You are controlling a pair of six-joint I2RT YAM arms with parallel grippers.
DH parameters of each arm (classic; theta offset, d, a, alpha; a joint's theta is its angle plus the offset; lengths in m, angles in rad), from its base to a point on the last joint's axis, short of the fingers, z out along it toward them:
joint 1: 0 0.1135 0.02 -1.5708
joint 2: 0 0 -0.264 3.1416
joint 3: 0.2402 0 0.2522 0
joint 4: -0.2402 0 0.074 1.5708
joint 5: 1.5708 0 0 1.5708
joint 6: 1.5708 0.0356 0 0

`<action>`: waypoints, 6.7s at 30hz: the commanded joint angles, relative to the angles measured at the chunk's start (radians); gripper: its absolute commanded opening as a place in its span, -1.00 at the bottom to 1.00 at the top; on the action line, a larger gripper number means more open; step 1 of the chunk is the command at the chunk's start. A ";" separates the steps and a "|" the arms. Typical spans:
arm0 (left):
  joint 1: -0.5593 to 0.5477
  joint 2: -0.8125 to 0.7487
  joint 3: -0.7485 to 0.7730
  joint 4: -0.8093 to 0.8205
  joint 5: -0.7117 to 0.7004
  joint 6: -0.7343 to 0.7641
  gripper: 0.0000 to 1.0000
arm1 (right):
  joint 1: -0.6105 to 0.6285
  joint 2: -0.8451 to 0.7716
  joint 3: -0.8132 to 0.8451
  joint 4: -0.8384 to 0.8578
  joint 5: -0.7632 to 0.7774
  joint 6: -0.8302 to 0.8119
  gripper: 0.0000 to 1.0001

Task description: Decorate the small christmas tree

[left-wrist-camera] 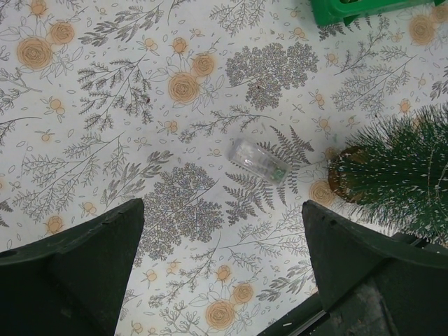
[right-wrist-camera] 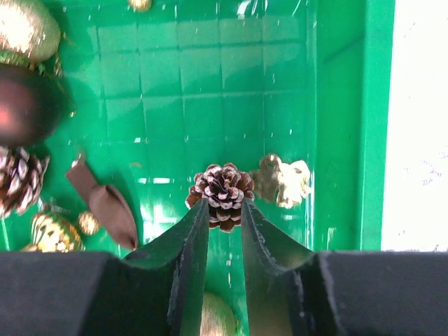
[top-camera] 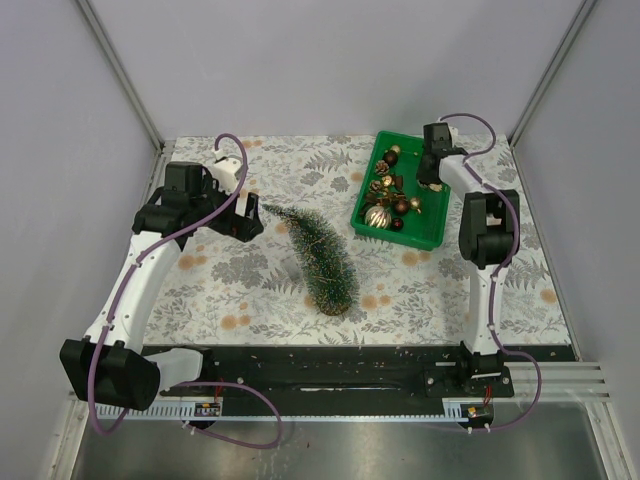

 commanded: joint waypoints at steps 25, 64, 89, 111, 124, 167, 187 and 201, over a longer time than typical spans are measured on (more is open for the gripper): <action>0.002 0.025 0.010 0.148 0.245 -0.124 0.98 | 0.344 -0.847 -0.163 0.126 -0.807 0.167 -0.84; 0.037 0.021 -0.072 0.203 0.211 -0.218 0.98 | 0.787 -0.717 -0.026 0.218 -0.692 0.187 -0.91; 0.069 0.030 -0.068 0.208 0.229 -0.238 0.98 | 0.804 -0.710 -0.026 0.208 -0.701 0.186 -0.96; 0.095 0.031 -0.071 0.204 0.237 -0.244 0.98 | 0.804 -0.707 -0.051 0.158 -0.649 0.170 -0.99; 0.098 0.031 -0.072 0.204 0.240 -0.247 0.98 | 0.800 -0.736 -0.072 0.141 -0.600 0.140 -1.00; 0.105 0.038 -0.077 0.204 0.242 -0.247 0.98 | 0.741 -0.824 -0.201 0.196 -0.539 0.146 -1.00; 0.106 0.045 -0.072 0.198 0.240 -0.244 0.98 | 0.326 -0.869 -0.307 0.109 -0.313 0.127 -0.01; 0.115 0.048 -0.049 0.157 0.226 -0.215 0.98 | 0.074 -0.332 -0.164 -0.120 -0.028 0.180 0.34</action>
